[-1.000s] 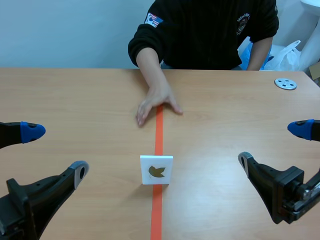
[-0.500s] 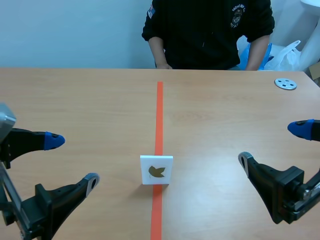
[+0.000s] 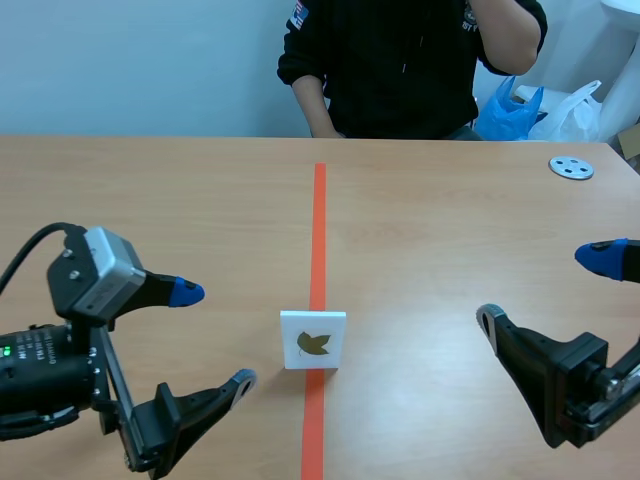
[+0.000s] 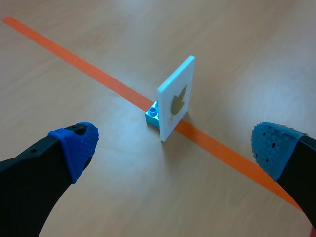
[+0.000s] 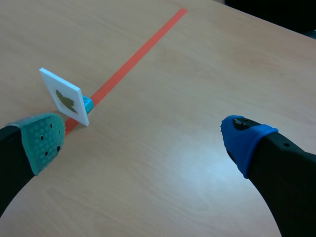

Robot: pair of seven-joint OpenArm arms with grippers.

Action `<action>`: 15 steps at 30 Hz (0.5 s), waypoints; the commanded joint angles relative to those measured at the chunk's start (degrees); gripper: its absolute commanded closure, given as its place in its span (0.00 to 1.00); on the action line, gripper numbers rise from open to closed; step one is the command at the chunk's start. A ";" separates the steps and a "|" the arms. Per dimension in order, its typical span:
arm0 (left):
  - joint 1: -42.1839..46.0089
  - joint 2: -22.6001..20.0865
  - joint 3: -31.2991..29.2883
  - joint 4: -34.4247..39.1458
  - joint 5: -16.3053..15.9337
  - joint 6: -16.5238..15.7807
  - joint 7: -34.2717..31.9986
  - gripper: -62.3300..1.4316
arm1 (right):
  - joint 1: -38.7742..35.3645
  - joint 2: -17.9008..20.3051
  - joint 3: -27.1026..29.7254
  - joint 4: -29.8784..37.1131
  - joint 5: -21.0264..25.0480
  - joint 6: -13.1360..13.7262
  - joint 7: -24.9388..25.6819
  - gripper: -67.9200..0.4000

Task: Sort the leaf by its shape. The table is split by an orange tape line. A compound leaf with several leaflets goes to the left side, a simple leaf with one blade goes to the right side. Return to the home posture when a red brick is placed on the table.

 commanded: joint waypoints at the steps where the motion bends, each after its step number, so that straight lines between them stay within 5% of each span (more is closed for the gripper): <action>1: -1.97 1.05 1.22 -0.57 0.76 -0.11 -1.99 0.00 | 0.81 0.39 0.70 0.04 0.55 -0.22 0.83 0.00; 15: -16.57 5.53 13.73 -18.45 9.49 -0.04 -14.27 0.00 | 0.81 0.28 0.68 0.04 0.52 -0.22 0.83 0.00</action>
